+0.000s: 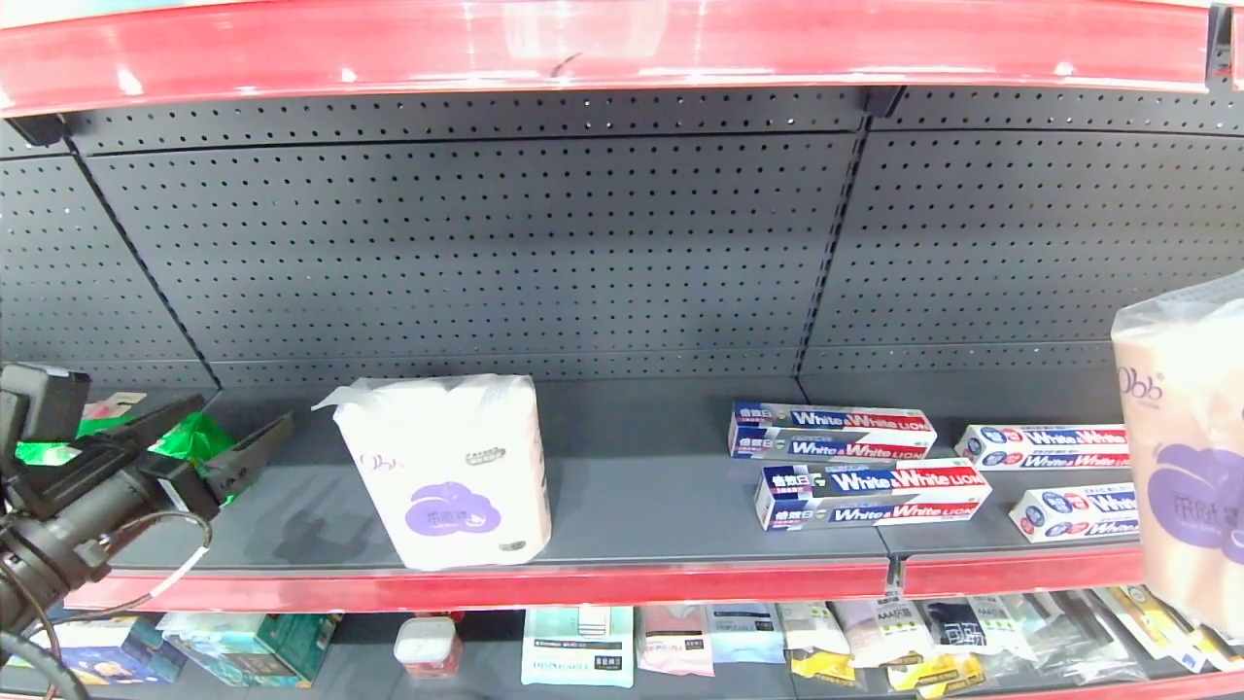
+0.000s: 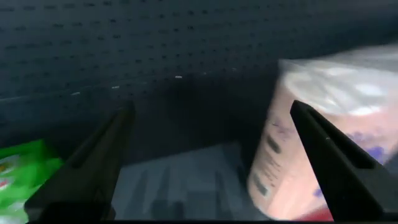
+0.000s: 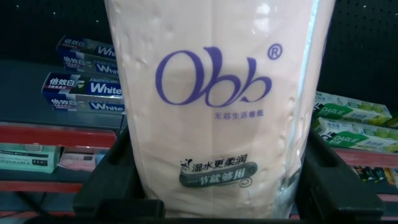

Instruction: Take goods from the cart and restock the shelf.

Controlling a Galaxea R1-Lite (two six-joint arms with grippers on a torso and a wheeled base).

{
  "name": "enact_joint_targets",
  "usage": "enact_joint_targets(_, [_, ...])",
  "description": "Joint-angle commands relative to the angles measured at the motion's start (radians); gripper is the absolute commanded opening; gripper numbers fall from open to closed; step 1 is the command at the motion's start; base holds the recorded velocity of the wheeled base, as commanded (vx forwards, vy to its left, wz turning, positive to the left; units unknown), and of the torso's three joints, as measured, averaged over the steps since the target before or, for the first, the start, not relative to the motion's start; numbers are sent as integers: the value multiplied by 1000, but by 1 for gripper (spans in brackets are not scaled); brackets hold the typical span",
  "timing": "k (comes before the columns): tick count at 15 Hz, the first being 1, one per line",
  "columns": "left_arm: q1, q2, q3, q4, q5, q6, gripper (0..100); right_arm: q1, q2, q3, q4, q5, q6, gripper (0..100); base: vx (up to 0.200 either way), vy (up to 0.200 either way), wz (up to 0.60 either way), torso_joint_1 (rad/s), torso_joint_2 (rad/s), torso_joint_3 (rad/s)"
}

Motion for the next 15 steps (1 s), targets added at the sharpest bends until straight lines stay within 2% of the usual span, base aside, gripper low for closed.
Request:
enact_joint_targets(1, [2, -71, 33, -2, 56, -6, 100, 2, -9, 9, 1, 0, -1, 0, 0, 0, 0, 0, 0, 0])
enact_joint_targets(3, [2, -136, 102, -2, 74, -5, 100, 3, -17, 13, 1, 3, 1, 0, 0, 0, 0, 0, 0, 0])
enact_joint_targets(6, [0, -262, 102, 95, 71, -5, 100, 3, -23, 16, 1, 5, 2, 0, 0, 0, 0, 0, 0, 0])
enact_joint_targets(8, [-44, -414, 87, 230, 21, -8, 100, 3, -38, 30, 1, 5, 4, 0, 0, 0, 0, 0, 0, 0])
enact_joint_targets(10, [-98, -577, 56, 383, -61, -29, 100, 3, -48, 41, 1, 5, 5, 0, 0, 0, 0, 0, 0, 0])
enact_joint_targets(11, [-129, -721, 19, 560, -128, -39, 100, 3, -48, 46, 1, 5, 7, 0, 0, 0, 0, 0, 0, 0])
enact_joint_targets(12, [-136, -848, -35, 752, -179, -45, 100, 3, -46, 49, 1, 11, 7, 0, 0, 0, 0, 0, 0, 0])
enact_joint_targets(13, [-136, -940, -85, 908, -217, -57, 100, 3, -44, 49, 1, 20, 7, 0, 0, 0, 0, 0, 0, 0])
enact_joint_targets(14, [-136, -1061, -165, 1124, -260, -79, 100, 3, -43, 50, 1, 29, 7, 0, 0, 0, 0, 0, 0, 0])
enact_joint_targets(15, [-136, -1144, -246, 1324, -266, -85, 100, 3, -40, 49, 1, 31, 7, 0, 0, 0, 0, 0, 0, 0])
